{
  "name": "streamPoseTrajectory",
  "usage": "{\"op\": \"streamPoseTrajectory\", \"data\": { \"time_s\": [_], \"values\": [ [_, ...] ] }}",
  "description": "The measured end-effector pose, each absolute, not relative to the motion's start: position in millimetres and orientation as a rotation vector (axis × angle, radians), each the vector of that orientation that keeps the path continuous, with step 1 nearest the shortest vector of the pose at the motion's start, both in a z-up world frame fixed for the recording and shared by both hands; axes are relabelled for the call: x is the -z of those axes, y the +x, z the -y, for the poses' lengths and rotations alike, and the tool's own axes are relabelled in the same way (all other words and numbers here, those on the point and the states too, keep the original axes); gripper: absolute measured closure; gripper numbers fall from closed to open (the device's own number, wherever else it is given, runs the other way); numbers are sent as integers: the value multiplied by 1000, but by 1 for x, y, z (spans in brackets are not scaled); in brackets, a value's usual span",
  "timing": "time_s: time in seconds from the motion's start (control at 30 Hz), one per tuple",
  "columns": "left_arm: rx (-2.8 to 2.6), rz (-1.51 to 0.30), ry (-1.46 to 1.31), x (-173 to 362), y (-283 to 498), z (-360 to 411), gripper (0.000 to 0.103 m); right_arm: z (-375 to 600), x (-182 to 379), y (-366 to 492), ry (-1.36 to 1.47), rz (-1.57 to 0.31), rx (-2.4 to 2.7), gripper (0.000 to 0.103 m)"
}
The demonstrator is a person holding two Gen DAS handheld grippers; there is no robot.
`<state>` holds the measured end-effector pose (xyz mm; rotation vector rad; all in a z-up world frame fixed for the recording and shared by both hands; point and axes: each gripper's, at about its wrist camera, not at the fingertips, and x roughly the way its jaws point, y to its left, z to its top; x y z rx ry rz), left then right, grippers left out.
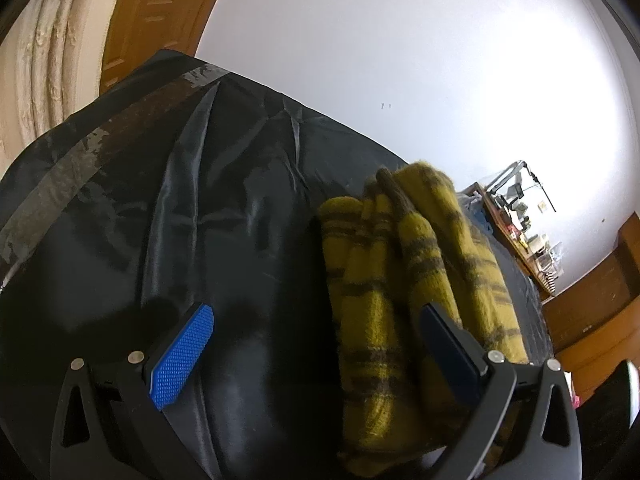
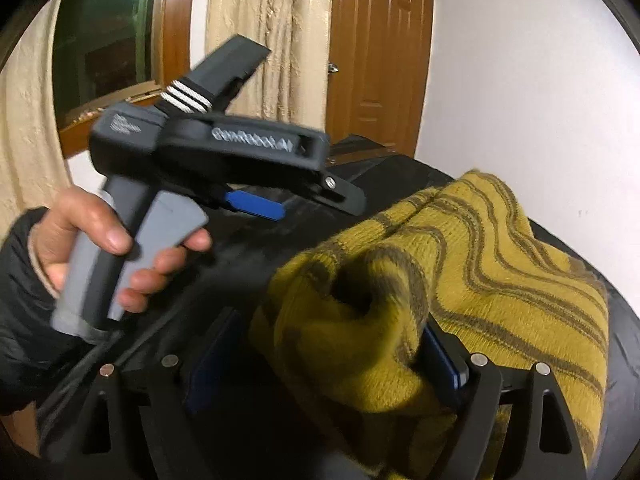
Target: Fold clothes
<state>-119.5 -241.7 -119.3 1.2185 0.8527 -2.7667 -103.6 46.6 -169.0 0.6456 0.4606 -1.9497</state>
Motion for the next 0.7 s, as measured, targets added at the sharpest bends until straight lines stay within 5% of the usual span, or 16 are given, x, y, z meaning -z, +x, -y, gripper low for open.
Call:
{"op": "streamPoseTrajectory", "data": {
  "time_s": [0.47,0.7],
  "values": [
    [2919,-750,1254,70,-115,187,0,-191,137,-148,648,130,2122,16],
    [2931,-708,1355,54,-132,157,0,-221,156,-177,698,231,2298,16]
  ]
}}
